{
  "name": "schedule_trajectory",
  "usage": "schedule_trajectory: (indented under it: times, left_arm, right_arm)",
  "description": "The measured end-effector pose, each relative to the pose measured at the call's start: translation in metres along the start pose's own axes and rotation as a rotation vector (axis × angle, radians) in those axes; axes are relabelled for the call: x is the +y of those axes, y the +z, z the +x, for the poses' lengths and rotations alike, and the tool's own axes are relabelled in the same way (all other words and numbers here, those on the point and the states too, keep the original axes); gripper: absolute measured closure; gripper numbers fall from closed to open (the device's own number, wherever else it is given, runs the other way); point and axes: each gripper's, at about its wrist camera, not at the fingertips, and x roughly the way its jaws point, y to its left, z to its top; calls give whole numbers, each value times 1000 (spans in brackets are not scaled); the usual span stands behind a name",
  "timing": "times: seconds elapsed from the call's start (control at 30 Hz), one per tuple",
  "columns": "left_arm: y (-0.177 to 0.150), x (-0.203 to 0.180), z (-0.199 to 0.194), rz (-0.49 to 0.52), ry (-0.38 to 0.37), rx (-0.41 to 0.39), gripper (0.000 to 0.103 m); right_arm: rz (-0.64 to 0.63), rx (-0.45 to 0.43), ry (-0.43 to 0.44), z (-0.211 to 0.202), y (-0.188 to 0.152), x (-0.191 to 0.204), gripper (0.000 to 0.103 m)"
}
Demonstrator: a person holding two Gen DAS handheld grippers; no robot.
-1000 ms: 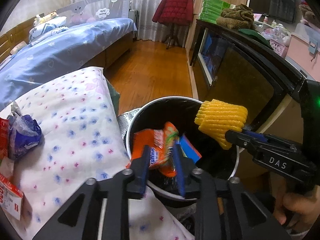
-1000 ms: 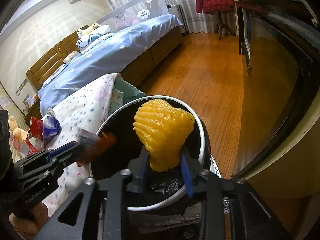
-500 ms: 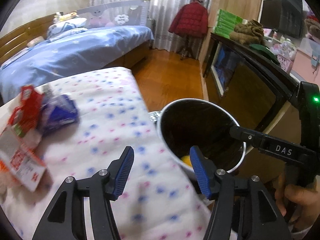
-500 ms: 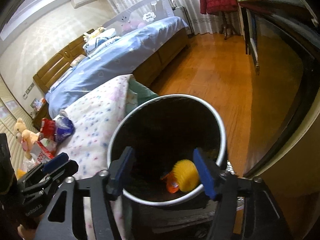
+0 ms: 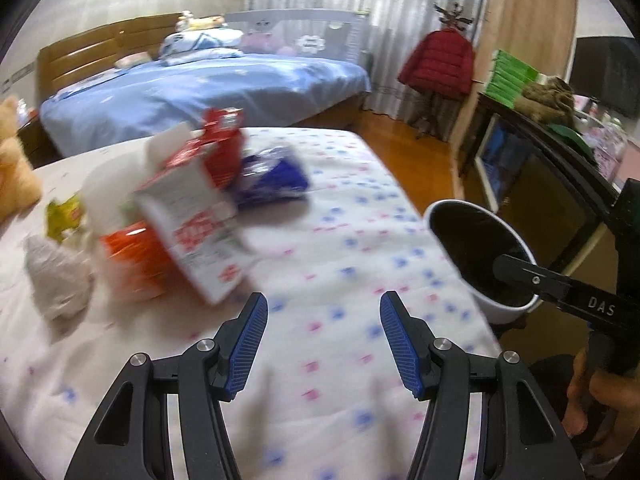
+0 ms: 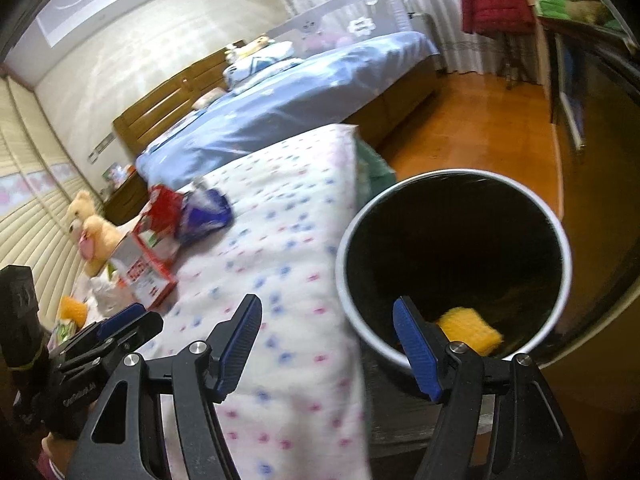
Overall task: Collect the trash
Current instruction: 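Withdraw both open tools from the bin back toward the bed, then grasp the white tissue with the left tool while the right tool grasps the white milk carton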
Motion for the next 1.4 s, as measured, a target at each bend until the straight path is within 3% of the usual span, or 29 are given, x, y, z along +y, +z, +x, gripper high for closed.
schedule_trajectory:
  times: [0.63, 0.93, 1.1, 1.4]
  left_arm:
    - [-52, 64, -86, -181, 179, -21, 45]
    - [-42, 76, -89, -238, 223, -23, 45]
    - [-36, 83, -88, -257, 242, -16, 40]
    - [-11, 107, -60, -245, 261, -15, 37]
  right_arm:
    - [-144, 103, 176, 47, -25, 101, 30]
    - [-218, 133, 231, 69, -26, 141, 30]
    - [-247, 131, 260, 83, -20, 158, 30]
    - [-315, 123, 233, 109, -6, 184, 29]
